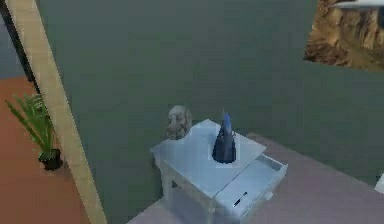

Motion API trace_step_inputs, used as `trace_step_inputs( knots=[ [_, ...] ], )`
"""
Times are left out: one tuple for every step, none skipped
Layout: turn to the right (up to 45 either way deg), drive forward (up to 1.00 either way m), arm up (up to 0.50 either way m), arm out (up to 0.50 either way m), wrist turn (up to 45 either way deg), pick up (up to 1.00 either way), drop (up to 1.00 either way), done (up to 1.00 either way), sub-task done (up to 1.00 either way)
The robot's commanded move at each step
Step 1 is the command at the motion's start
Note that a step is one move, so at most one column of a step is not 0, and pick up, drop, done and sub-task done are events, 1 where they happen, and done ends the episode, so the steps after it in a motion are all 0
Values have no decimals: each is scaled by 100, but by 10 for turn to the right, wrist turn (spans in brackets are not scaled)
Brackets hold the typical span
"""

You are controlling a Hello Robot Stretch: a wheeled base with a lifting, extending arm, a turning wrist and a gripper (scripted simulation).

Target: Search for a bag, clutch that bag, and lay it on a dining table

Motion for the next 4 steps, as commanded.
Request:
trace_step_inputs(
  knots=[
    [0,20,0,0,0,0,0,0,0],
    [-450,0,0,0,0,0,0,0,0],
    [-270,0,0,0,0,0,0,0,0],
    [0,0,50,0,0,0,0,0,0]
  ],
)
